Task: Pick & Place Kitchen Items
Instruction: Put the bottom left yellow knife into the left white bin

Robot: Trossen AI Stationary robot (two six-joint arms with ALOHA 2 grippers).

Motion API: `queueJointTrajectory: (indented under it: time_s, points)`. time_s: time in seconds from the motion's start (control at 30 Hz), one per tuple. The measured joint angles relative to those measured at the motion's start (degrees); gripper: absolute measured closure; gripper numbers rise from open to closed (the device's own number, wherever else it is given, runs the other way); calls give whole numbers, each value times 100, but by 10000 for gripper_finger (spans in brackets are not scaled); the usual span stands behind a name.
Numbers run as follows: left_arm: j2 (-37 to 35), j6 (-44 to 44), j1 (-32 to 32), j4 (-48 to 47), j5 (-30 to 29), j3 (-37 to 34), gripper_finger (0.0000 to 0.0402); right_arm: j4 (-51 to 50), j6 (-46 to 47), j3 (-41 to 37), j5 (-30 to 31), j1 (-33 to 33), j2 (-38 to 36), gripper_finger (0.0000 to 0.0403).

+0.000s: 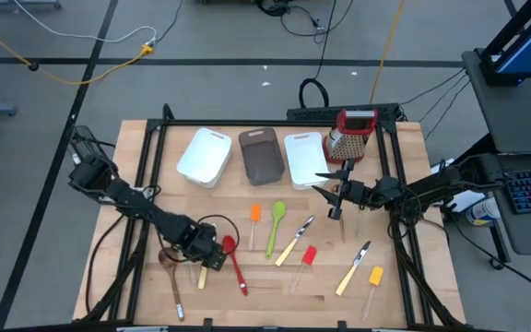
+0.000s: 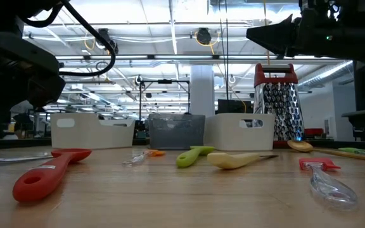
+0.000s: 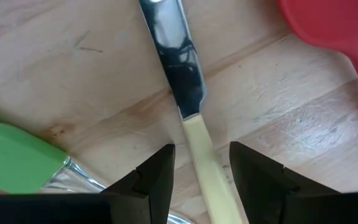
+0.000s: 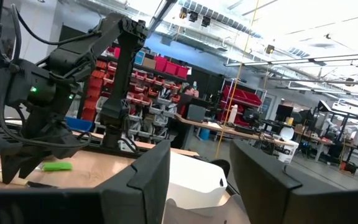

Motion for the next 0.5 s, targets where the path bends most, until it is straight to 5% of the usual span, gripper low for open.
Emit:
queueJointTrajectory:
  time_s: [0.2, 0.5]
  points:
    - [4, -73, 4, -419, -181, 0, 251, -20, 1, 0, 0, 0, 0, 243]
    - [7, 314, 28, -599, -629, -9, 347, -17, -15, 0, 0, 0, 0, 243]
